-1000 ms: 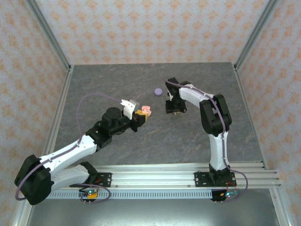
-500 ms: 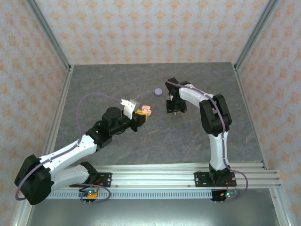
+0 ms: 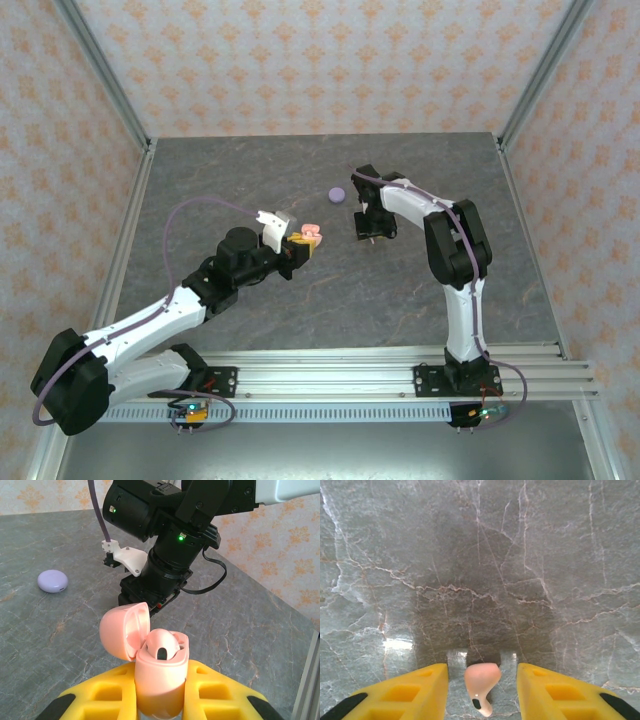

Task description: Insert wireless bluetooth earbuds into charging case

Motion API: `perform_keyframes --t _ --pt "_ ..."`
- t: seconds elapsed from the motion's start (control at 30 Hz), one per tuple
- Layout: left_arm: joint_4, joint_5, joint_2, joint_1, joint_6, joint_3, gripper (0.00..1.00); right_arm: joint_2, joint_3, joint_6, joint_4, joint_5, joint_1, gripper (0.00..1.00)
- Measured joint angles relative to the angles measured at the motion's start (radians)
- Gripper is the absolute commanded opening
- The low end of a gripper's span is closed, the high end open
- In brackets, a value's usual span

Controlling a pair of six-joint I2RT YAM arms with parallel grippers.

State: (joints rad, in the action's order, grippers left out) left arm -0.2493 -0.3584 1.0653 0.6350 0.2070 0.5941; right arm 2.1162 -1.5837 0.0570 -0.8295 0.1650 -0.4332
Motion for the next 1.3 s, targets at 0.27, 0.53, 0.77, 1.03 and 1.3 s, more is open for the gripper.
perform_keyframes --t 0.27,0.53,0.77,1.03,1.3 --pt "0.000 0.000 0.000 0.000 0.000 0.000 0.15 0.005 -0.013 0.000 0.000 -0.009 0.000 0.41" --pt "0.000 0.000 0.005 0.000 0.000 0.000 0.15 0.015 -0.024 -0.004 0.000 -0.010 0.000 0.37" --pt "0.000 0.000 0.007 0.000 0.000 0.000 0.15 0.020 -0.027 -0.006 -0.001 -0.008 0.000 0.33" --pt "0.000 0.000 0.011 0.000 0.000 0.002 0.15 0.025 -0.033 -0.007 -0.002 -0.007 -0.005 0.26" --pt "0.000 0.000 0.011 0.000 0.000 0.002 0.15 0.026 -0.033 -0.006 -0.002 -0.007 -0.005 0.25"
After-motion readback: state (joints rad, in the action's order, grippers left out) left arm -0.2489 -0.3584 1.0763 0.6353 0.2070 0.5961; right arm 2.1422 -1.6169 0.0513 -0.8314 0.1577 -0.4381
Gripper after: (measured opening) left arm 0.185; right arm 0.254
